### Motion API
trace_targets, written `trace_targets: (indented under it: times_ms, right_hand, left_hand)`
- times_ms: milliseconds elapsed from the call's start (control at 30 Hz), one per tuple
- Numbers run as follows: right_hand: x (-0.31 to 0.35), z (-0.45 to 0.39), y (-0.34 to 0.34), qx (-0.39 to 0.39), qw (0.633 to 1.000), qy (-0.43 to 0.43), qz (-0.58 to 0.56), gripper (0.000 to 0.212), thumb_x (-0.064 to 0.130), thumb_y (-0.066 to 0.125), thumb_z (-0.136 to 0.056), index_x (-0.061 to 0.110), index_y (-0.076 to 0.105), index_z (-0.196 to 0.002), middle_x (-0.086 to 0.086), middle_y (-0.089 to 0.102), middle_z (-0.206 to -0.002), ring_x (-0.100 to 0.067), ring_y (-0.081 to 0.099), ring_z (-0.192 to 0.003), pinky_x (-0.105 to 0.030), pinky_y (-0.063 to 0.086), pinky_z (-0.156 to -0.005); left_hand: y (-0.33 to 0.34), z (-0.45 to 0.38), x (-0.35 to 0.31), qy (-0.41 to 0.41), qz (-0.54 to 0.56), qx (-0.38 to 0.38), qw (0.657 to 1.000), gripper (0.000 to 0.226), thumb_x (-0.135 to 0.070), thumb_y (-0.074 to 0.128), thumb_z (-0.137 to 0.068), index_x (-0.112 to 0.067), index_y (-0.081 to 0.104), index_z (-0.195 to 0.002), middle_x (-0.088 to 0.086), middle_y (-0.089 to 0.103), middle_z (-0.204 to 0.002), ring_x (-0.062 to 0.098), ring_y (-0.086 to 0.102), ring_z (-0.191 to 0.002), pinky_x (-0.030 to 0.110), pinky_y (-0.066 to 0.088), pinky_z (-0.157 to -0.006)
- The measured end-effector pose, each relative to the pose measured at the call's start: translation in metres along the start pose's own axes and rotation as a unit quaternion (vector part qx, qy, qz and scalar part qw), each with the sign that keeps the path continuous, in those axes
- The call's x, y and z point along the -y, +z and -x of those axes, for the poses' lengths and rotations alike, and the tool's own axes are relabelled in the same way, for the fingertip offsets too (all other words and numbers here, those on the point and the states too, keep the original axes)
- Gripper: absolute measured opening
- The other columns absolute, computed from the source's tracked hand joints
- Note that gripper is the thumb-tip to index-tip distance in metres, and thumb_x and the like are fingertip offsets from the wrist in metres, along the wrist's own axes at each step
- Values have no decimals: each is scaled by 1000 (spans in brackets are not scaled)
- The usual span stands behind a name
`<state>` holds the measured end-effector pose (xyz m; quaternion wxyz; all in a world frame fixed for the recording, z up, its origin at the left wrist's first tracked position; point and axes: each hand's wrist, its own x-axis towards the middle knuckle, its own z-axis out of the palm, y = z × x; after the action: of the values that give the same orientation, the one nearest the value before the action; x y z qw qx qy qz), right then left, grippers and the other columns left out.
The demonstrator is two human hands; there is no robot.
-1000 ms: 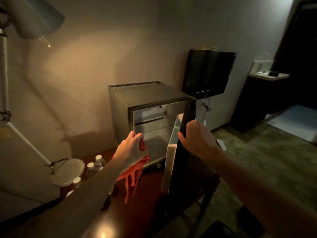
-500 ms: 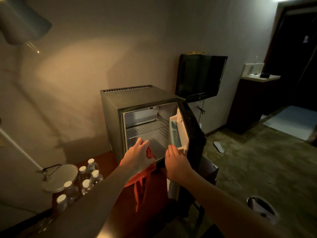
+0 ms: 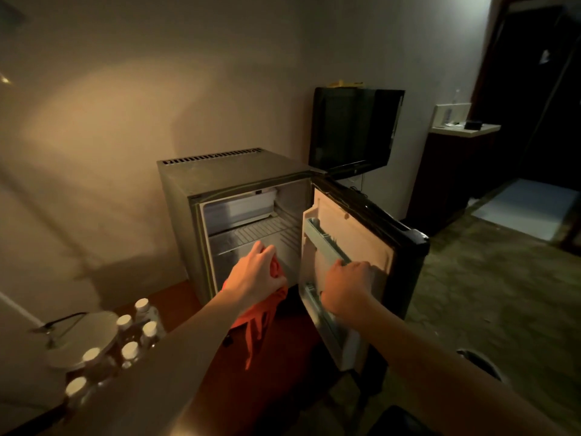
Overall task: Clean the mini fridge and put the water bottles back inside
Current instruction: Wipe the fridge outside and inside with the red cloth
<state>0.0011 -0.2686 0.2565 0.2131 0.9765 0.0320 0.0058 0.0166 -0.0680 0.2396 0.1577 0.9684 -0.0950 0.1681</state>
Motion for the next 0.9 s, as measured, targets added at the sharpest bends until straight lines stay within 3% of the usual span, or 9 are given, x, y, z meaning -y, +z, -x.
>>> trace_targets:
  times_ms: [100, 200, 300, 567, 767, 900]
  right_hand:
    - [-23, -6, 24, -17, 1000, 13, -2, 90, 54, 46, -91, 0, 9, -152, -30, 15, -156, -49, 18, -142, -63, 20, -111]
    - [-35, -12, 43, -94, 995, -40, -10, 85, 49, 41, -94, 2, 3, -153, -24, -2, -160, -43, -1, -147, -62, 6, -116]
    - [-30, -24, 52, -122, 987, -97, -26, 82, 44, 42, -92, 5, 6, -154, -20, 2, -161, -37, 1, -148, -59, 8, -116]
    - [-17, -79, 83, -66, 976, -141, -153, 87, 35, 59, -86, 22, 8, -156, -5, 11, -162, -23, 10, -148, -47, 21, -116]
    - [-23, -144, 98, -68, 968, -133, -202, 82, 34, 48, -96, 37, -10, -153, -3, 1, -164, -26, 1, -149, -51, 12, -117]
    - [-28, -178, 118, -88, 969, -119, -196, 85, 35, 45, -95, 36, -19, -151, -6, 2, -163, -29, 3, -149, -51, 10, -119]
  left_hand:
    - [10, -6, -10, 12, 3, 10, 1000, 46, -51, 69, -71, -23, 48, -101, -3, 41, -101, 31, 58, -83, 41, 51, -69]
    - [24, -10, -20, 22, 9, 29, 999, 45, -52, 66, -71, -24, 46, -101, -2, 41, -103, 32, 58, -85, 44, 52, -72]
    - [37, -16, -26, 30, 17, 34, 999, 41, -50, 64, -70, -26, 43, -95, -2, 42, -102, 34, 59, -86, 41, 50, -69]
    - [57, -51, -20, 16, 30, 33, 999, 40, -49, 66, -70, -25, 46, -94, -1, 44, -102, 33, 60, -90, 46, 51, -74]
    - [78, -100, -5, -1, 16, 33, 999, 40, -49, 66, -71, -24, 48, -96, -2, 44, -102, 29, 60, -89, 44, 52, -74]
    - [97, -136, -1, -16, 20, 35, 999, 38, -49, 66, -73, -30, 43, -96, -5, 42, -102, 25, 58, -85, 40, 51, -72]
